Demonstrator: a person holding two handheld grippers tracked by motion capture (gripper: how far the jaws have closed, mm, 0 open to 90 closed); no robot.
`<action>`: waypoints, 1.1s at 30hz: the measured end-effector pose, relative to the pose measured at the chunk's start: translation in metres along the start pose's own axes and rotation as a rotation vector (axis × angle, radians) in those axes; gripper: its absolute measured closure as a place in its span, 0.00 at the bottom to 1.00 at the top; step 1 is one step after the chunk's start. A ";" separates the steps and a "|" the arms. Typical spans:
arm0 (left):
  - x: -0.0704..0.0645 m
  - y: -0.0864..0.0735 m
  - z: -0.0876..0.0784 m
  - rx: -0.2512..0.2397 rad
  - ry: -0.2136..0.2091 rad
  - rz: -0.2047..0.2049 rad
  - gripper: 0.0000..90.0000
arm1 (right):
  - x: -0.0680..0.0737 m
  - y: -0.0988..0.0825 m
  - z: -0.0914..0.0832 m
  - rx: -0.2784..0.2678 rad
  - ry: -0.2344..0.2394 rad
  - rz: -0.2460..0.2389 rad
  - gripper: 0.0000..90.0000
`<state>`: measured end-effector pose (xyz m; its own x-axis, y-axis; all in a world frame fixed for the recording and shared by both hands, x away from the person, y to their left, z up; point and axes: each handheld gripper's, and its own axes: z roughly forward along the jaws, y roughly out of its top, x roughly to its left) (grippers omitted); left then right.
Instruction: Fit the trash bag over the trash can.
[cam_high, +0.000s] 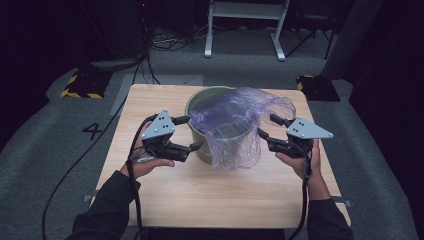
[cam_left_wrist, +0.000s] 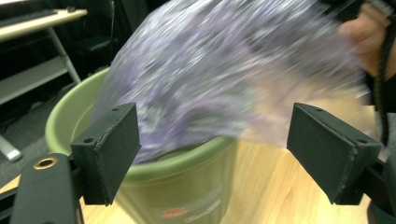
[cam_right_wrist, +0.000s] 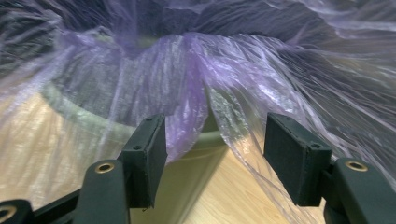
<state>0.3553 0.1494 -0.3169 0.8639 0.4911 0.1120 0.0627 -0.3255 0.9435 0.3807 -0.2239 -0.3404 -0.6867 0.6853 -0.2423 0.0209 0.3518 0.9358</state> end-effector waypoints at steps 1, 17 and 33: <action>-0.003 0.003 -0.002 -0.010 -0.007 0.005 0.19 | 0.002 0.000 0.001 -0.004 0.020 0.003 0.46; -0.031 0.036 0.033 0.068 0.095 0.075 0.18 | 0.030 0.000 0.011 0.048 0.088 -0.087 0.49; 0.012 0.003 0.018 0.073 0.131 -0.002 0.99 | 0.035 -0.013 0.005 0.029 0.026 -0.053 1.00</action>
<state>0.3749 0.1396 -0.3187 0.7913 0.5917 0.1541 0.1048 -0.3795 0.9192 0.3599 -0.2018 -0.3622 -0.7057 0.6490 -0.2841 0.0046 0.4053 0.9142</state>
